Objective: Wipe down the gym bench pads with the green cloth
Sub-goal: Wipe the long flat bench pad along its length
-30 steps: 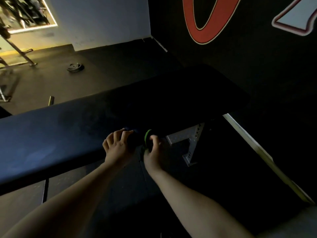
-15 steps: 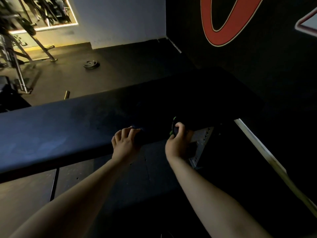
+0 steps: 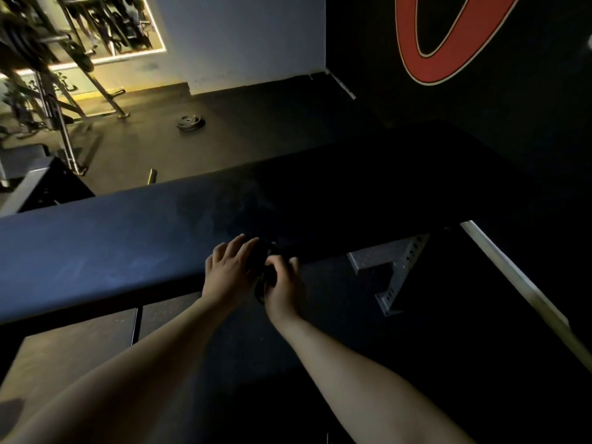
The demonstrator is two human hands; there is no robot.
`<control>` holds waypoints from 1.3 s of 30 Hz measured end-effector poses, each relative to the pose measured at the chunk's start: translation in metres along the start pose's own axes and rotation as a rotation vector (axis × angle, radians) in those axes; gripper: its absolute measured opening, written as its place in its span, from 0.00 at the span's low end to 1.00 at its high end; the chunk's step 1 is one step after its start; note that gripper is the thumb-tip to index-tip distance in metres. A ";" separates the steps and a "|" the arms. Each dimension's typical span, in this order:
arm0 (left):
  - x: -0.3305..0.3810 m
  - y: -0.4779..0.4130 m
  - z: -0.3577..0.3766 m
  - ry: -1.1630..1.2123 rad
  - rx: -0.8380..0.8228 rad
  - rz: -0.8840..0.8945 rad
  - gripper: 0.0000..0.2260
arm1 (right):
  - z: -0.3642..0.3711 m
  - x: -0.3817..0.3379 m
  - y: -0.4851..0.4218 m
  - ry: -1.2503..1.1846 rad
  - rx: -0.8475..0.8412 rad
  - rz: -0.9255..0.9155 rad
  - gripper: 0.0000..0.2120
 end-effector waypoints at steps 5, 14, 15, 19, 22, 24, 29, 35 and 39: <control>-0.013 0.003 0.000 0.010 -0.011 0.053 0.29 | -0.045 0.025 -0.008 -0.071 0.266 0.175 0.19; -0.050 0.020 -0.003 -0.006 0.055 0.076 0.28 | -0.013 -0.002 -0.013 -0.183 0.395 0.411 0.19; -0.062 0.026 -0.005 -0.014 0.061 0.018 0.28 | -0.004 -0.009 -0.012 -0.186 0.375 0.440 0.18; -0.109 0.048 -0.008 -0.038 0.069 -0.008 0.31 | 0.035 -0.030 -0.009 -0.218 0.356 0.394 0.18; -0.123 0.051 -0.010 -0.044 0.091 0.045 0.31 | 0.069 -0.045 -0.003 -0.219 0.299 0.348 0.19; -0.124 0.052 -0.010 -0.018 0.096 0.049 0.30 | 0.090 -0.057 0.002 -0.210 0.210 0.299 0.18; -0.127 0.053 -0.010 0.020 0.087 0.083 0.30 | 0.098 -0.062 0.008 -0.168 0.088 0.221 0.20; -0.144 0.062 -0.013 0.019 0.104 0.032 0.29 | 0.045 -0.047 -0.007 -0.220 0.433 0.408 0.22; -0.172 0.074 -0.017 0.000 0.130 -0.100 0.30 | 0.076 -0.072 -0.008 -0.193 0.366 0.410 0.18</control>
Point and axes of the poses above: each hand's wrist, its own y-axis away from the middle knuckle, its own z-axis out of the palm, x = y × z, the point moved 2 cm from there along -y, towards the middle knuckle, and after that the axes turned 10 degrees about -x, right-handed, at the moved point
